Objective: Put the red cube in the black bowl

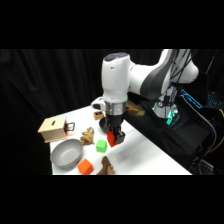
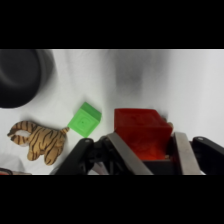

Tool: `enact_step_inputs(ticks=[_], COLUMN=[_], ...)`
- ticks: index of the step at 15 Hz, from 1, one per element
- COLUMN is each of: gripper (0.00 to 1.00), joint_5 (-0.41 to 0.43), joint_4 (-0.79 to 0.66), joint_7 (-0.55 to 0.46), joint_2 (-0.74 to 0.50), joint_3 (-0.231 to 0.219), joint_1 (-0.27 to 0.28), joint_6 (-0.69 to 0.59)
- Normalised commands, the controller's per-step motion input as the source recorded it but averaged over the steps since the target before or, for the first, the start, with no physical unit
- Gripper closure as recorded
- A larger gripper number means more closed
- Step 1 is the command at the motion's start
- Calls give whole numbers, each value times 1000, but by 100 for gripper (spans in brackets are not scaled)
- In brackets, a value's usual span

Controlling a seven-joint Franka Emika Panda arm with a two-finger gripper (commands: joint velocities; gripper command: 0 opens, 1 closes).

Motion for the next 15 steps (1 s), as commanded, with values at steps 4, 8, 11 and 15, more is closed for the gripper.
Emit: enact_step_inputs(ticks=[4, 8, 11, 15], gripper=[77, 77, 77, 77], joint_5=[53, 87, 105, 120], joint_4=[-238, -318, -322, -291], joint_7=[-83, -110, -135, -163], joint_2=[-322, -377, -380, -354], joint_3=[44, 25, 7, -18], joint_1=[-166, -148, -137, -135], joint_6=[-51, -12, 6, 17])
